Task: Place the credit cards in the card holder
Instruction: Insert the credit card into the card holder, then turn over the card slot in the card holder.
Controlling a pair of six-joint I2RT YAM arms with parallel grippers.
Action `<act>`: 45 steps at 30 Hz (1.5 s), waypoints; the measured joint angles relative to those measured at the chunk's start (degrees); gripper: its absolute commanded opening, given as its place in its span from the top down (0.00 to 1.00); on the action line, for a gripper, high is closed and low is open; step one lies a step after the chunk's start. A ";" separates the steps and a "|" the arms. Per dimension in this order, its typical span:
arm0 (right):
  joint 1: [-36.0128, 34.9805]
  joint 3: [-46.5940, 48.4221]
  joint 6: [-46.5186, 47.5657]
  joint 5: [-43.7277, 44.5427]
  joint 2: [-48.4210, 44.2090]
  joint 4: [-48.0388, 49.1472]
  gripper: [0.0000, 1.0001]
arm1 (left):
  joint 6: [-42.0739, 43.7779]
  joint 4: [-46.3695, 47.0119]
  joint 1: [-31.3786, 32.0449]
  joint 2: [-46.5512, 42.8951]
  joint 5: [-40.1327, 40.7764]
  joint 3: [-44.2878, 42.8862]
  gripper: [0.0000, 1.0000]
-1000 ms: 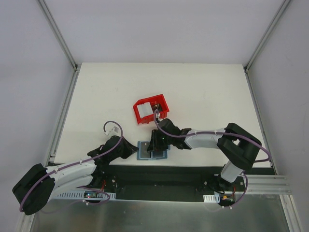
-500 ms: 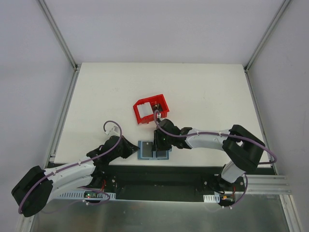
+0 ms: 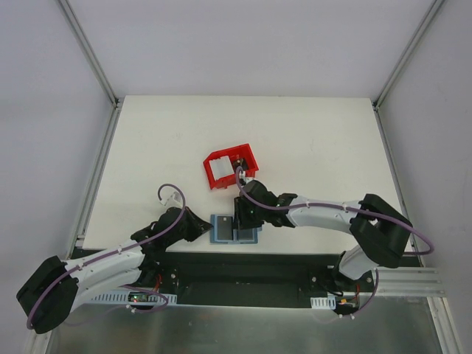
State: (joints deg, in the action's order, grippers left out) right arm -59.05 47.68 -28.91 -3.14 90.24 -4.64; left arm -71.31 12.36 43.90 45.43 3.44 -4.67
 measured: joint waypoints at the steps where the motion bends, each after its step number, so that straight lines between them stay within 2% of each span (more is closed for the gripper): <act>1: -0.26 0.07 0.37 0.39 -0.63 -0.17 0.54 | 0.20 -0.15 0.00 -0.15 -0.02 0.00 1.00; 9: -4.09 6.36 3.06 2.99 -1.40 -2.60 0.51 | 0.37 -1.14 0.00 -0.59 -0.55 -0.74 1.00; 20: -6.84 13.70 4.35 7.52 5.99 -9.05 0.51 | 0.17 -1.27 0.00 -3.10 -1.95 -1.29 1.00; 45: -7.21 16.39 4.50 8.31 9.31 -11.45 0.46 | 0.11 -1.27 0.00 -3.39 -1.97 -1.29 1.00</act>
State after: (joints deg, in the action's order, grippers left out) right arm -66.26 64.07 -24.40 5.17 99.55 -16.10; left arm -71.20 11.09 43.90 42.04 1.48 -5.96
